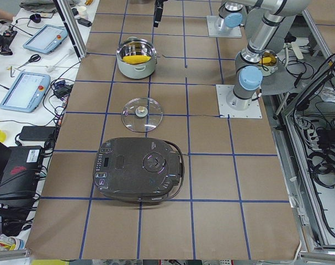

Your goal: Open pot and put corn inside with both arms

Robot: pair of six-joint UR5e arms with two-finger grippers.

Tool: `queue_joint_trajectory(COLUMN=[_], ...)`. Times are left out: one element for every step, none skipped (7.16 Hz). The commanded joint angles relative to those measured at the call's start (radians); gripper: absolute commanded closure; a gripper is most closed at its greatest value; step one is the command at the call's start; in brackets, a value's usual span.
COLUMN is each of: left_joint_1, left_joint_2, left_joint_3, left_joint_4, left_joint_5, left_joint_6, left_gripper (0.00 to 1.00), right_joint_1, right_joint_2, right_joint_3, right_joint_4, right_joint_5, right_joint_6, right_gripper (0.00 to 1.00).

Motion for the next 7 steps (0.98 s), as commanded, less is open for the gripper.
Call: queue_joint_trajectory(left_joint_1=[0.001,-0.001,-0.001,-0.001,-0.001,-0.001,-0.001], left_joint_2=[0.0,0.0,0.002,0.002,0.003,0.003,0.003], left_joint_3=[0.0,0.0,-0.001,-0.001,0.0,-0.001,-0.001], left_joint_4=[0.0,0.0,0.0,0.0,0.0,0.0,0.0], left_joint_5=[0.0,-0.002,0.0,-0.002,-0.002,-0.002,0.0], left_joint_6=[0.0,0.0,0.0,0.0,0.0,0.0,0.0], left_gripper=[0.0,0.0,0.0,0.0,0.0,0.0,0.0], right_joint_1=[-0.001,0.001,0.002,0.001,0.001,0.005,0.007], right_joint_2=[-0.009,-0.012,-0.011,-0.012,-0.012,-0.012,-0.011], right_joint_3=[0.01,0.012,0.012,0.013,0.013,0.015,0.017], right_joint_4=[-0.009,-0.01,-0.013,-0.013,-0.013,-0.015,-0.021], right_joint_5=[-0.002,0.002,0.01,0.002,0.002,0.017,0.019], right_joint_6=[-0.017,-0.017,-0.015,-0.021,-0.028,-0.025,-0.025], right_gripper=[0.0,0.0,0.0,0.0,0.0,0.0,0.0])
